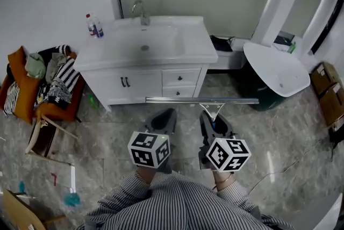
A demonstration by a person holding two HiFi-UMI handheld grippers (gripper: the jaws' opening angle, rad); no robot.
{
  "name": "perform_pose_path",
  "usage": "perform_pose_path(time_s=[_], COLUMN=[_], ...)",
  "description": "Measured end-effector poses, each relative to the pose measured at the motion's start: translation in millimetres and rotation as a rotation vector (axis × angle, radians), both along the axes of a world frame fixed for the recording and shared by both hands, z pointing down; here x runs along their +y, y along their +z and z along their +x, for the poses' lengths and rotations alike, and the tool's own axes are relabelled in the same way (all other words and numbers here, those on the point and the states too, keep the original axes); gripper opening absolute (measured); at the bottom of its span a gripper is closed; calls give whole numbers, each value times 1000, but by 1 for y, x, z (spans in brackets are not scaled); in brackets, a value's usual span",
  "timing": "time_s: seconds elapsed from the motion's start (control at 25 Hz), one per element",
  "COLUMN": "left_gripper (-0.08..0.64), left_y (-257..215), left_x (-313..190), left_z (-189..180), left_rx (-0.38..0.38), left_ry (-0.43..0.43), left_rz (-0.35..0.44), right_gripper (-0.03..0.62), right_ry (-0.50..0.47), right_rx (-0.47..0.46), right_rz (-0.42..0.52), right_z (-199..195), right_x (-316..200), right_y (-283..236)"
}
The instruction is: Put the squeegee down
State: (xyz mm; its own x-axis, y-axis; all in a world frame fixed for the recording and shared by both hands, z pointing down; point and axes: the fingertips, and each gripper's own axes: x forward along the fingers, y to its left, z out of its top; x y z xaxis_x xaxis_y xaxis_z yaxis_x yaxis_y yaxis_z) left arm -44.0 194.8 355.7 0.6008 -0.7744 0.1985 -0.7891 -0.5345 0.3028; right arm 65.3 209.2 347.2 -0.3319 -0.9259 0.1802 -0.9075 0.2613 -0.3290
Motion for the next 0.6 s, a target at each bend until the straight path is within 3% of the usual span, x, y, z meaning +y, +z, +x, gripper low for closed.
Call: perform_pose_path(time_s=[0.6], left_gripper=[31], left_y=[-11], left_x=[-176], left_z=[-28], left_rx=[-18], left_ry=[85], left_rz=[41], right_gripper=[118], right_ry=[64], right_rx=[16], right_rz=[23], right_z=[-37], right_x=[-170], right_y=[-5])
